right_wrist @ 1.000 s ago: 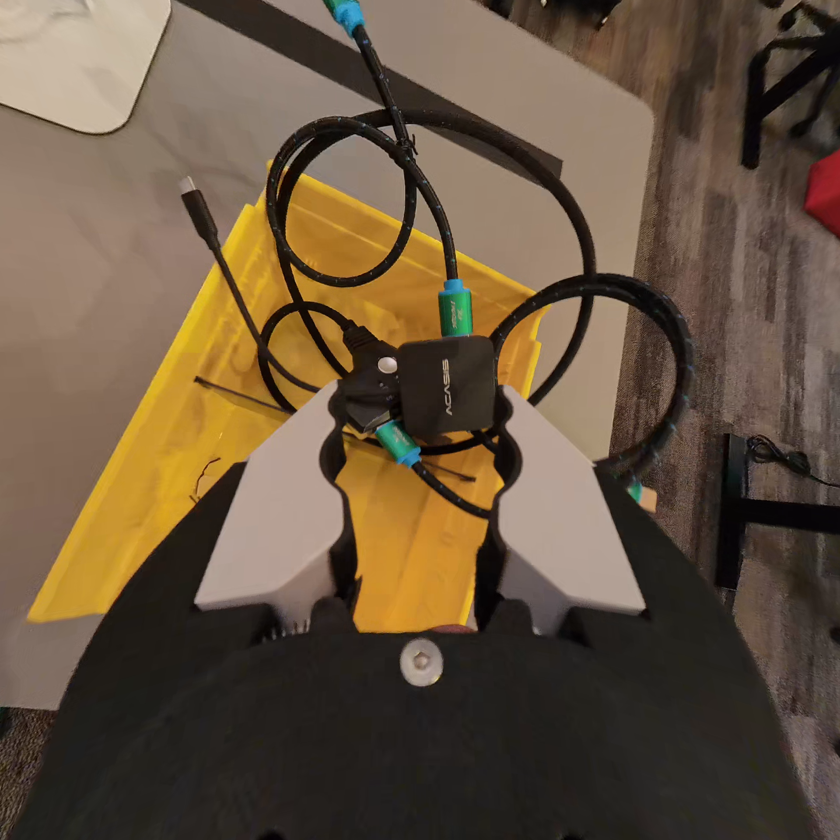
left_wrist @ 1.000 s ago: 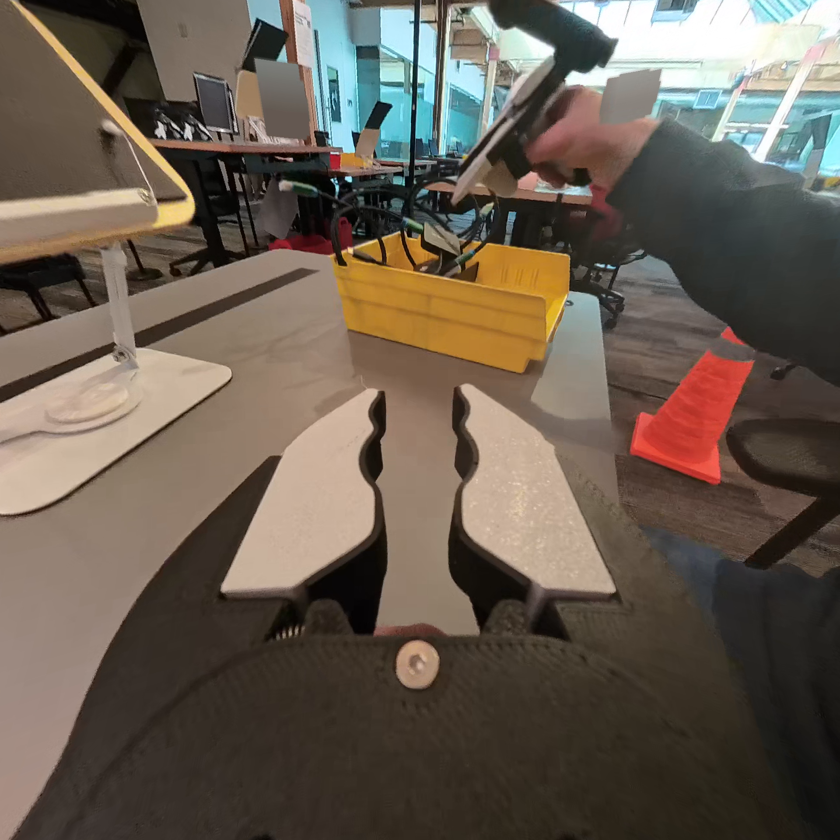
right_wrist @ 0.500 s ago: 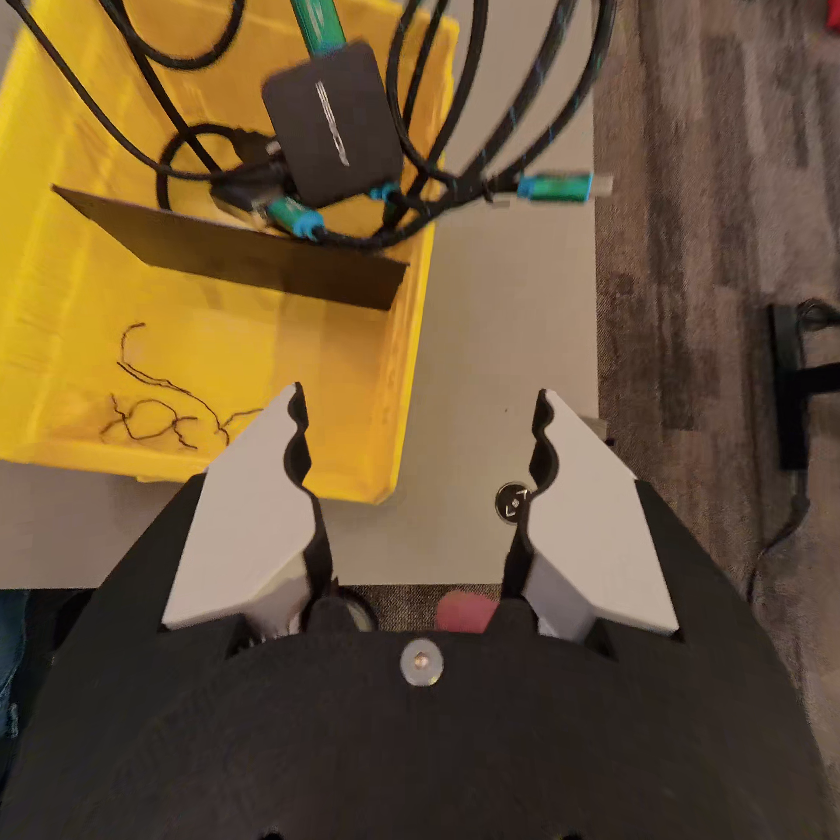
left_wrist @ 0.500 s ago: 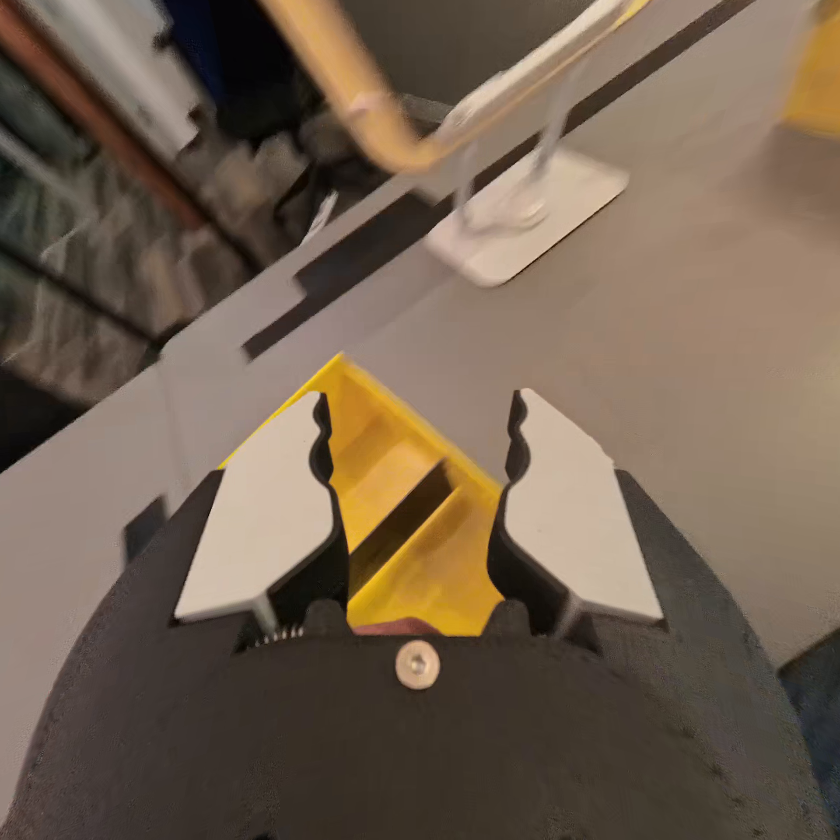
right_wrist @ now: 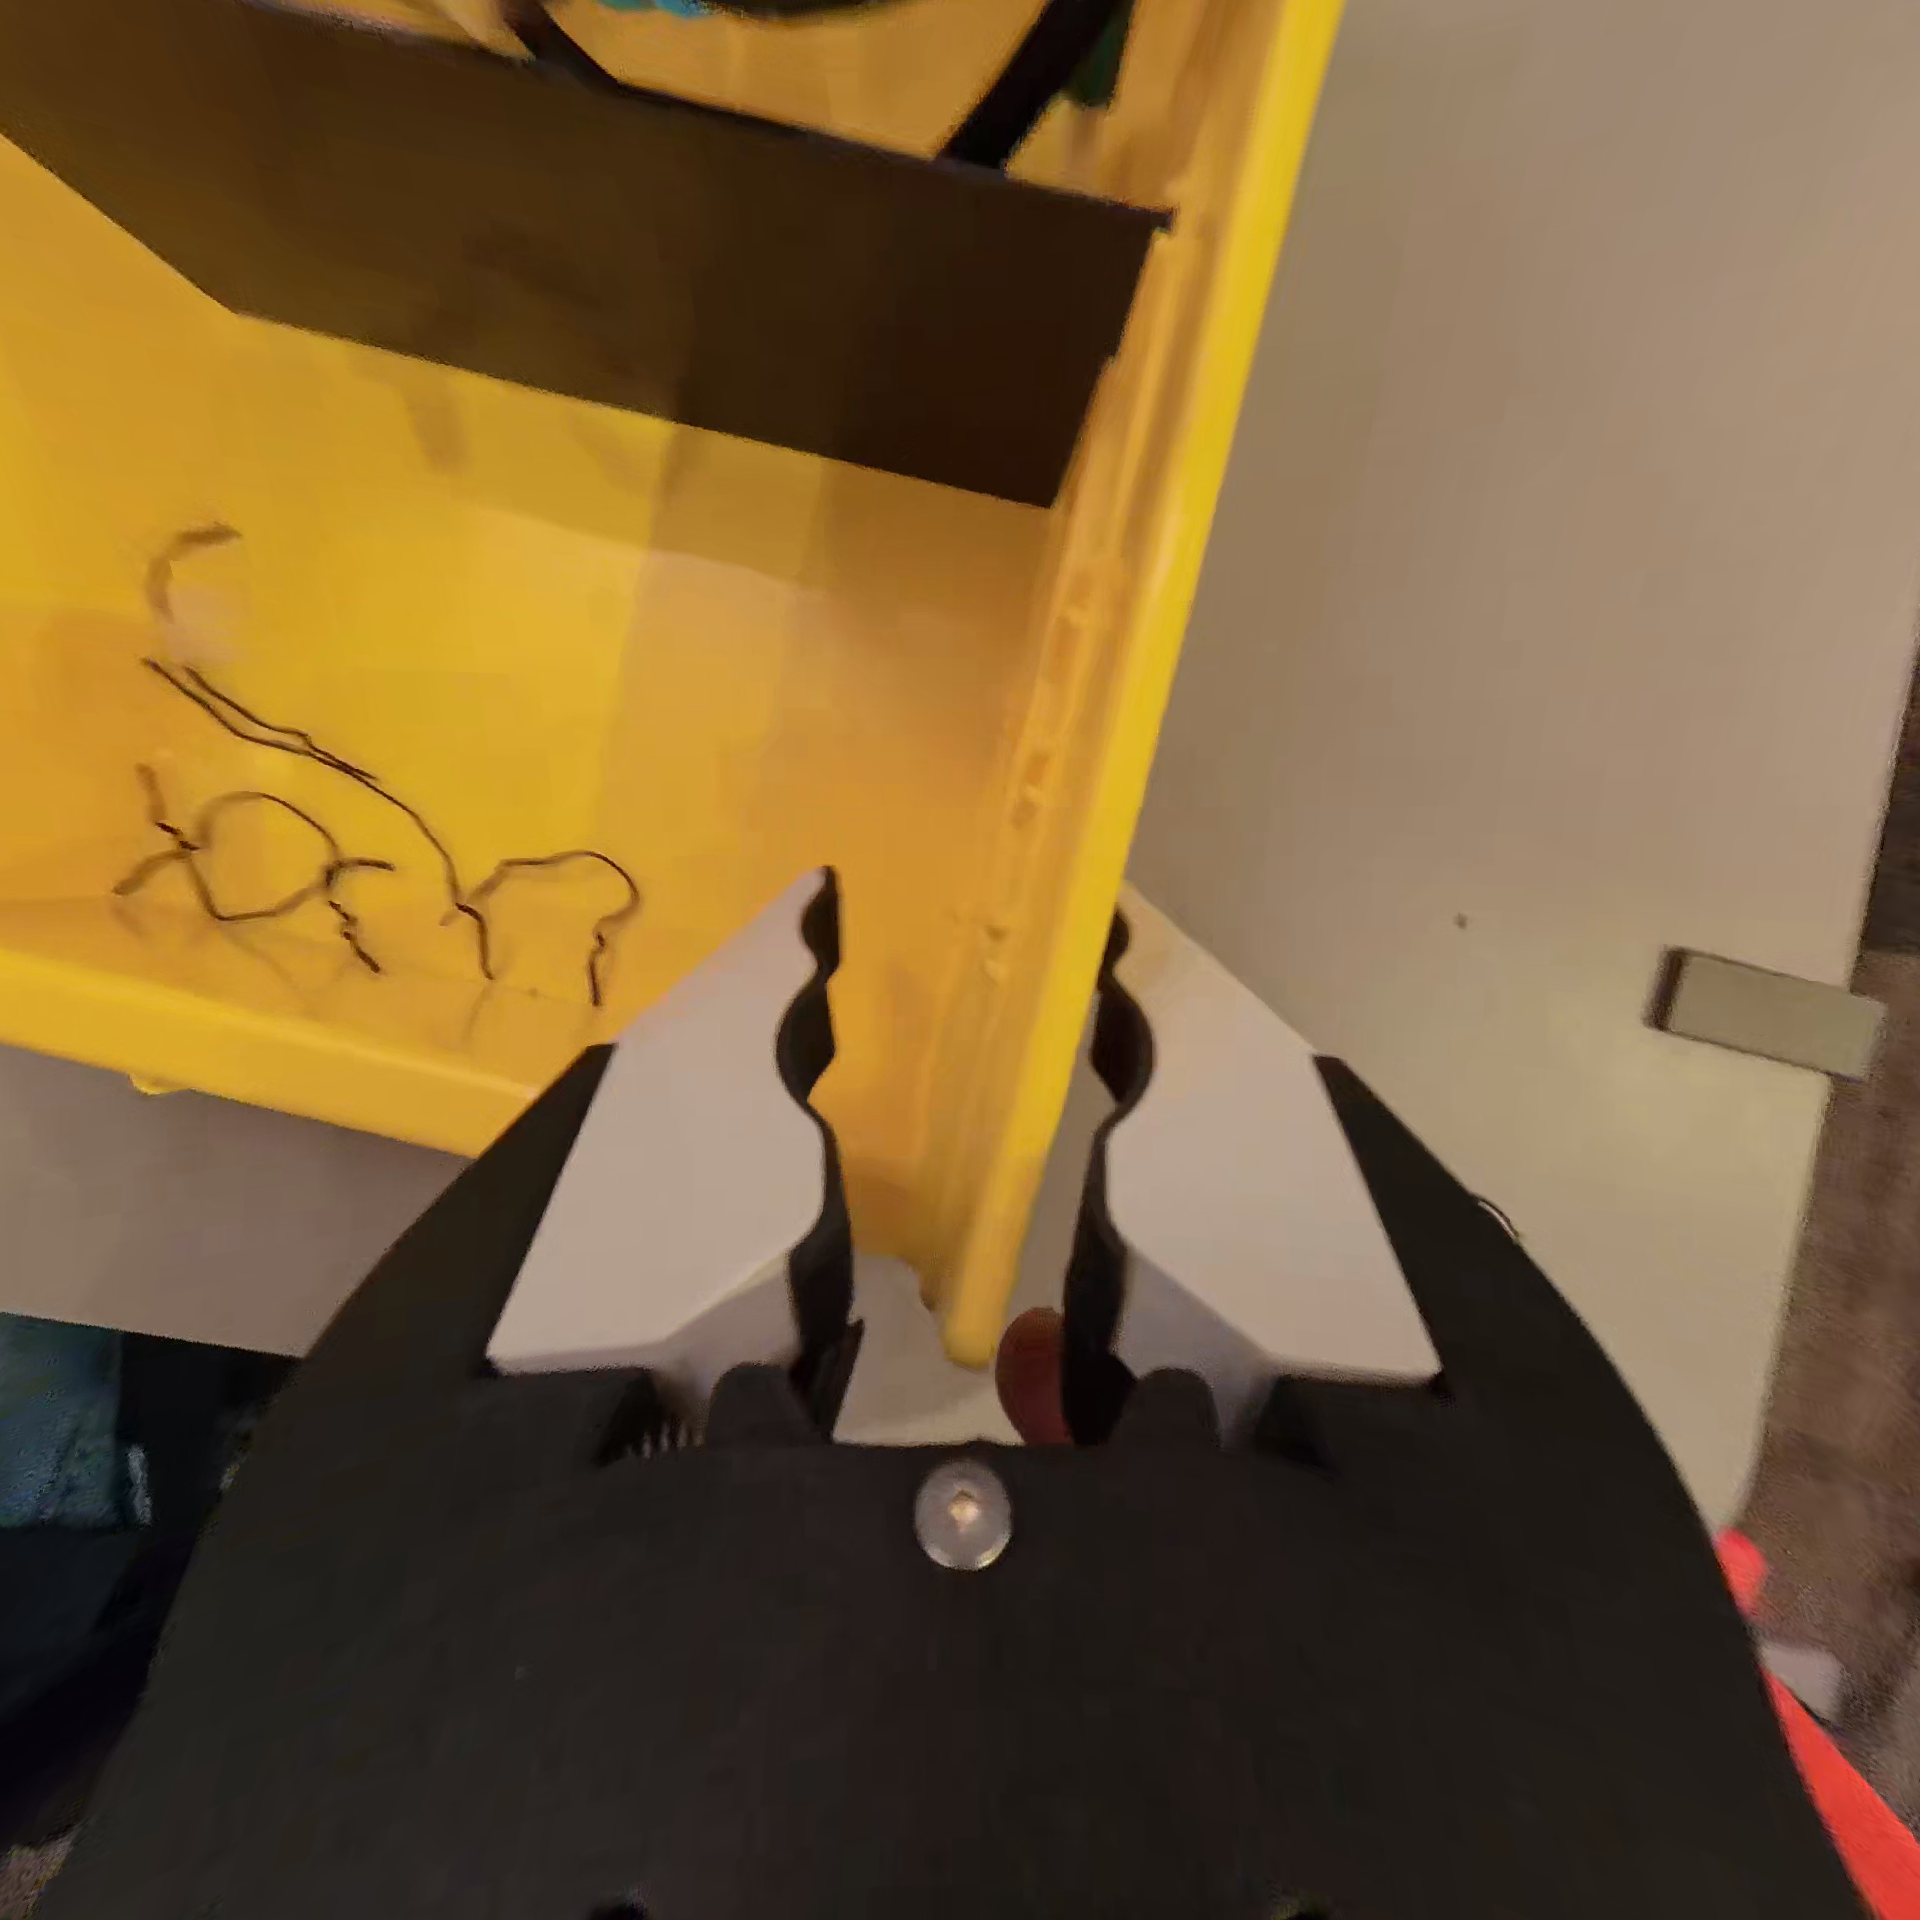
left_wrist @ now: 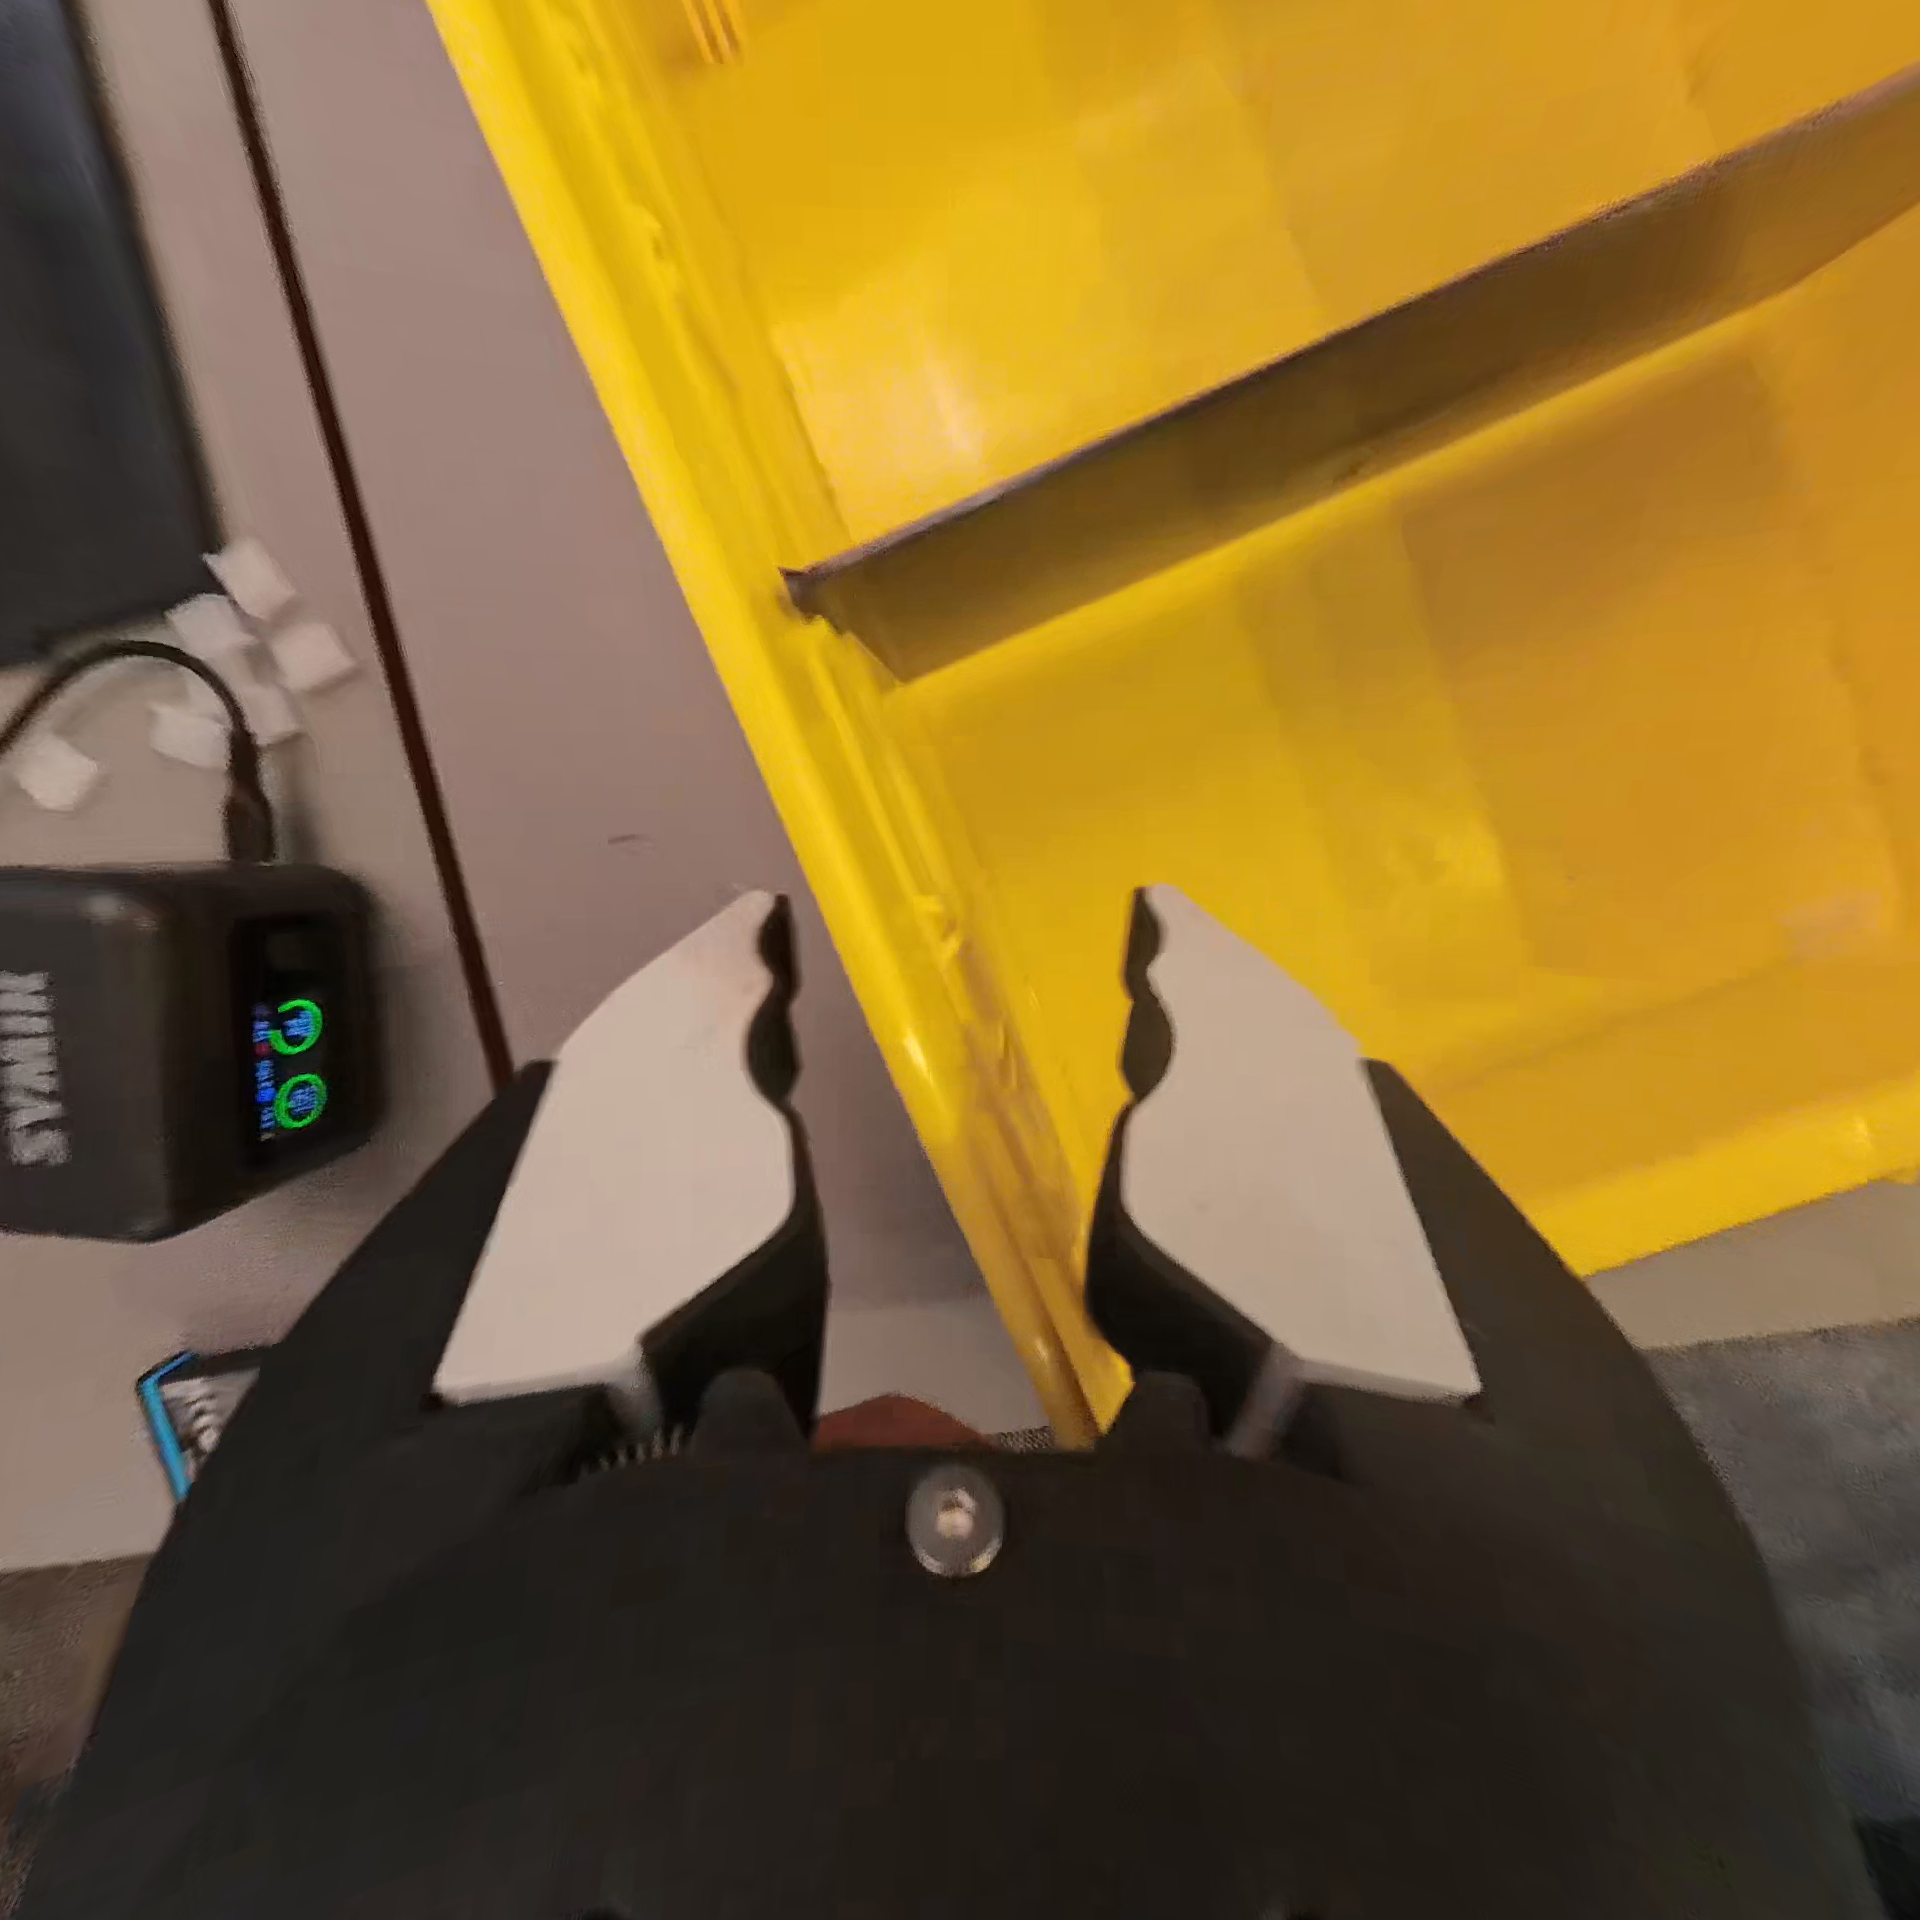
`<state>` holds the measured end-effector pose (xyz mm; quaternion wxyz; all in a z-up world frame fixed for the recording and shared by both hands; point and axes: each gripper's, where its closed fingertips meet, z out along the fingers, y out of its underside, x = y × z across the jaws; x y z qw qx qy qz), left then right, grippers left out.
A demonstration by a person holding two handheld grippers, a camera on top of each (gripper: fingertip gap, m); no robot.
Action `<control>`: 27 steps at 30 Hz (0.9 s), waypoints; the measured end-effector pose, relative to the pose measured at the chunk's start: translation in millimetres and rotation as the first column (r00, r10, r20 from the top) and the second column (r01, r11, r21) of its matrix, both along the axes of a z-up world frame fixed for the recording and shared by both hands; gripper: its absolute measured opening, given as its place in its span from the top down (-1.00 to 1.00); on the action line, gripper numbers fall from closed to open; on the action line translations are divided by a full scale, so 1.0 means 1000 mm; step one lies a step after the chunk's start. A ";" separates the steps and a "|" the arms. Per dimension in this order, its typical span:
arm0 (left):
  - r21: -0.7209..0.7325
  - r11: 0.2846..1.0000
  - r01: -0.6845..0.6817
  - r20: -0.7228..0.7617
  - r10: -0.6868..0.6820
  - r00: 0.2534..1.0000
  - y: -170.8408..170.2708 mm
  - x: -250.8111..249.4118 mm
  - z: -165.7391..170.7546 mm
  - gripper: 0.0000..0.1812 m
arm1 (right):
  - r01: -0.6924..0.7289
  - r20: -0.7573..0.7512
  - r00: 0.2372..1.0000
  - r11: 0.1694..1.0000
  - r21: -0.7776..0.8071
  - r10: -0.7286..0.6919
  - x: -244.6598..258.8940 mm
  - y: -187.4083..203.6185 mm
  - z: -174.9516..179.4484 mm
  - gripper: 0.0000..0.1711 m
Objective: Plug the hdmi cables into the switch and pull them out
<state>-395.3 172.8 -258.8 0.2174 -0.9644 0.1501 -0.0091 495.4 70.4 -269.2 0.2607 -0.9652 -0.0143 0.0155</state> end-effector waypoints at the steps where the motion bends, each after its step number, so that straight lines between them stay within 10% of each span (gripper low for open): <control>1: -0.013 1.000 0.010 0.019 -0.010 1.000 -0.001 0.002 -0.003 0.49 | 0.000 -0.016 1.000 1.000 0.027 0.001 -0.002 0.004 0.002 0.59; 10: -0.013 1.000 0.016 0.128 -0.014 0.992 0.006 0.002 -0.013 0.83 | -0.040 -0.009 0.999 0.999 0.016 0.040 -0.009 0.006 0.002 0.88; 27: 0.267 0.962 0.064 0.245 -0.132 0.960 0.013 0.031 0.031 0.87 | -0.218 -0.018 0.976 0.975 0.046 0.219 -0.142 -0.009 0.002 0.64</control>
